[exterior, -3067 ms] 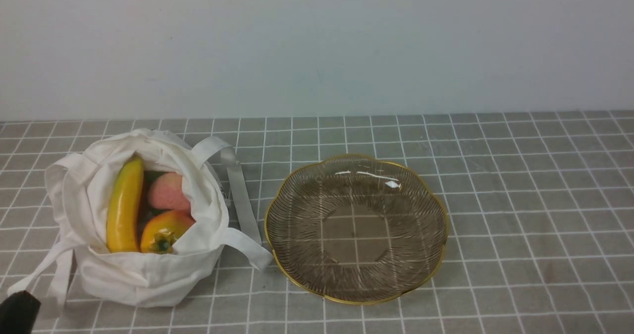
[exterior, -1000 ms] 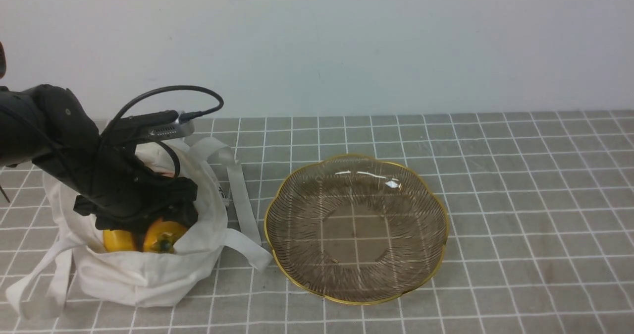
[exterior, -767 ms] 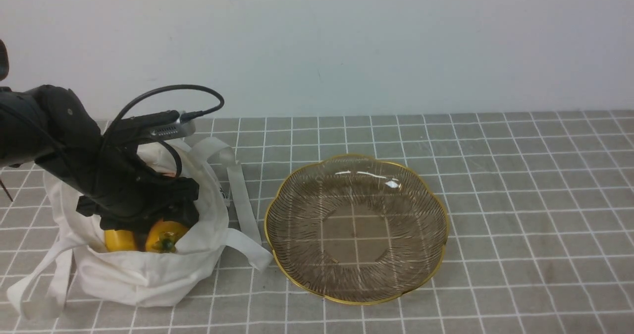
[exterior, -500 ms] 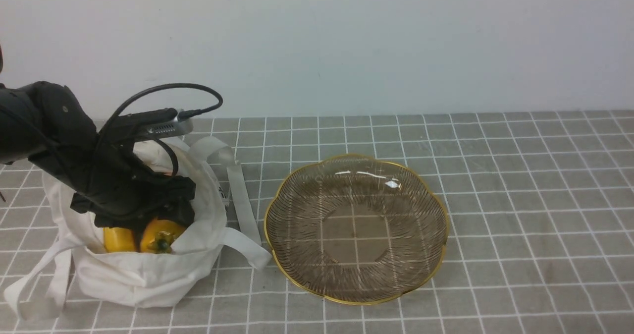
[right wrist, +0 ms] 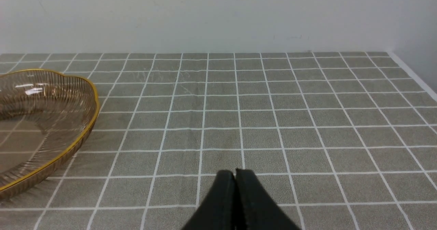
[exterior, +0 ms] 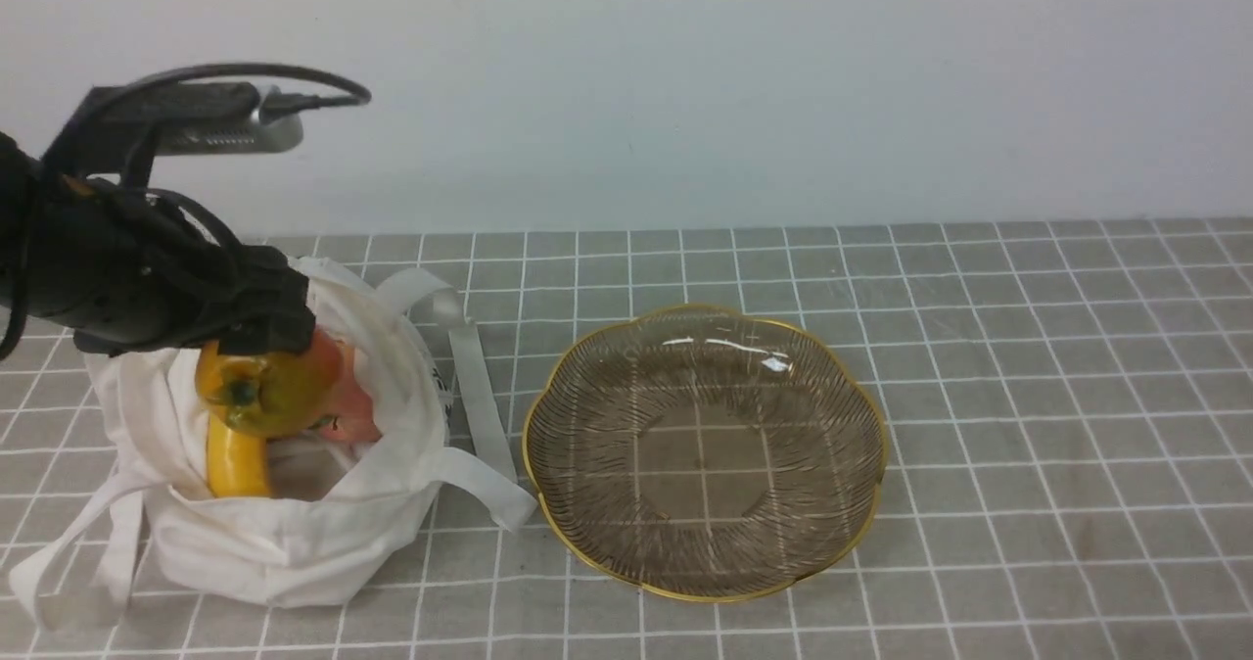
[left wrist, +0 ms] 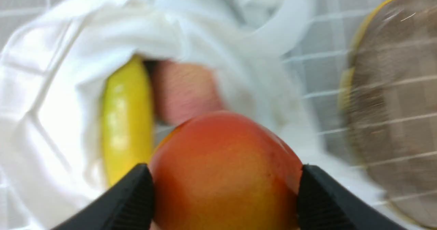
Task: Take the fruit out of the bag on the grey coffee tablecloth and place them on the plate.
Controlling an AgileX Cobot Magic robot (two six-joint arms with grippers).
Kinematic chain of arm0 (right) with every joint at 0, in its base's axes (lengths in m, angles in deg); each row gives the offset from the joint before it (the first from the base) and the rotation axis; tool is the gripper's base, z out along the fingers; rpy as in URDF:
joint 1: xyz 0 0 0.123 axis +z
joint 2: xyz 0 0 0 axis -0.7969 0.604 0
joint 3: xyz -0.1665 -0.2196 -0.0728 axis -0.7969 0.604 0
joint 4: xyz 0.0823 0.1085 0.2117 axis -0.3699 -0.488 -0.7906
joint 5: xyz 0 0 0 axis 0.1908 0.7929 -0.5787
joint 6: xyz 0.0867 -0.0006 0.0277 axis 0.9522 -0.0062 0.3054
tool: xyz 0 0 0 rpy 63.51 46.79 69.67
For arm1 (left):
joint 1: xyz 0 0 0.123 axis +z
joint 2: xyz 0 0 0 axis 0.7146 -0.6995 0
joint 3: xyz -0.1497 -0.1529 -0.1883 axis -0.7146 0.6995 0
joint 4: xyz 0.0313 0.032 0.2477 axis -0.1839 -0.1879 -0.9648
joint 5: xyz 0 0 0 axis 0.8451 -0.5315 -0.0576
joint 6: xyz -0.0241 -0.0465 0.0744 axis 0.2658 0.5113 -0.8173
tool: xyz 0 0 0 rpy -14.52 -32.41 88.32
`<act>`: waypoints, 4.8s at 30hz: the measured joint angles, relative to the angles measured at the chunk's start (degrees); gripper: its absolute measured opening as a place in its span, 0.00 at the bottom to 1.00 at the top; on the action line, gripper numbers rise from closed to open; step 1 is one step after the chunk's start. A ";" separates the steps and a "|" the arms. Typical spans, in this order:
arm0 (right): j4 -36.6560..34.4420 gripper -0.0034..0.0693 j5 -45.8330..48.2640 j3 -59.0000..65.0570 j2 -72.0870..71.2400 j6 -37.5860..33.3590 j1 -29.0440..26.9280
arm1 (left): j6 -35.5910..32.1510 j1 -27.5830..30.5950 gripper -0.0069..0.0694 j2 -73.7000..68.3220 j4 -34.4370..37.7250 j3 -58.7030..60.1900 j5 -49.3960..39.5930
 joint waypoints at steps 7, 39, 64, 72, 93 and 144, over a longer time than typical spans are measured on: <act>0.00 0.02 0.00 0.00 0.00 0.00 0.00 | -4.47 -13.02 0.72 2.57 9.87 0.00 1.77; 0.00 0.02 0.00 0.00 0.00 0.00 0.00 | -6.43 -26.45 0.99 -20.53 9.99 0.07 31.59; 0.00 0.02 0.00 0.00 0.00 0.00 0.00 | -4.47 -12.35 0.08 58.34 5.55 22.40 23.17; 0.00 0.02 0.00 0.00 0.00 0.00 0.00 | -4.40 -12.10 0.08 73.78 5.60 33.96 25.57; 0.00 0.02 0.00 0.00 0.00 0.00 0.00 | -3.05 -9.66 0.08 77.26 -4.79 43.19 21.07; 0.00 0.02 0.00 0.00 0.00 0.00 0.00 | 8.69 -0.10 0.08 79.51 -15.05 62.84 21.23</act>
